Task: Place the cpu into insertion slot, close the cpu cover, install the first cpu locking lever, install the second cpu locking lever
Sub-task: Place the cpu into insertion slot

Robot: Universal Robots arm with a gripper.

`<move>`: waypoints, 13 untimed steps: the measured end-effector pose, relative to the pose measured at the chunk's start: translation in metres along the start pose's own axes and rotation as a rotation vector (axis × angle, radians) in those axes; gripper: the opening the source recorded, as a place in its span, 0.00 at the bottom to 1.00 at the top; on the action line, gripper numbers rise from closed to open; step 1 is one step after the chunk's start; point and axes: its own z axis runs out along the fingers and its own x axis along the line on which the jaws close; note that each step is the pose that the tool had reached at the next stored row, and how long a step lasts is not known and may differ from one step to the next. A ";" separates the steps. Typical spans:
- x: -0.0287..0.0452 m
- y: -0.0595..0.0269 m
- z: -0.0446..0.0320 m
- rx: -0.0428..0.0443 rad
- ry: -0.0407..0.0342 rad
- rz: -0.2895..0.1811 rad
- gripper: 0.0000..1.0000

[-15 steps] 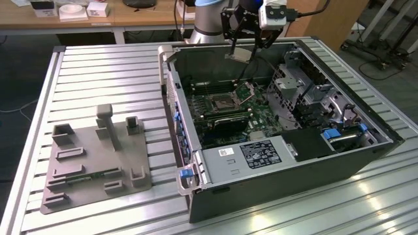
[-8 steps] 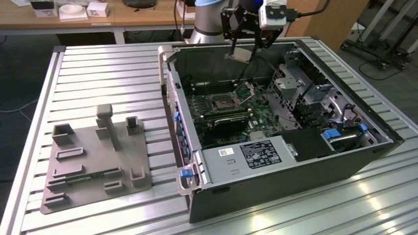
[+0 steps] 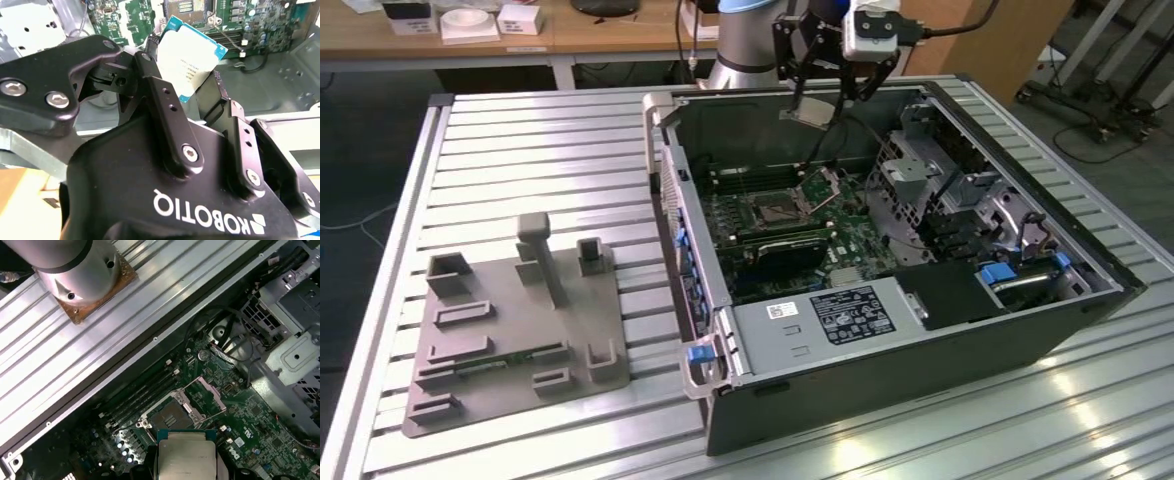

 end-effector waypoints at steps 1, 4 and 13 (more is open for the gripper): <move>0.0000 0.0000 0.0000 -0.0003 -0.0012 0.014 0.54; 0.0009 -0.0007 0.0000 -0.0007 -0.0041 0.047 0.54; 0.0010 -0.0008 0.0001 -0.0009 -0.0042 0.048 0.54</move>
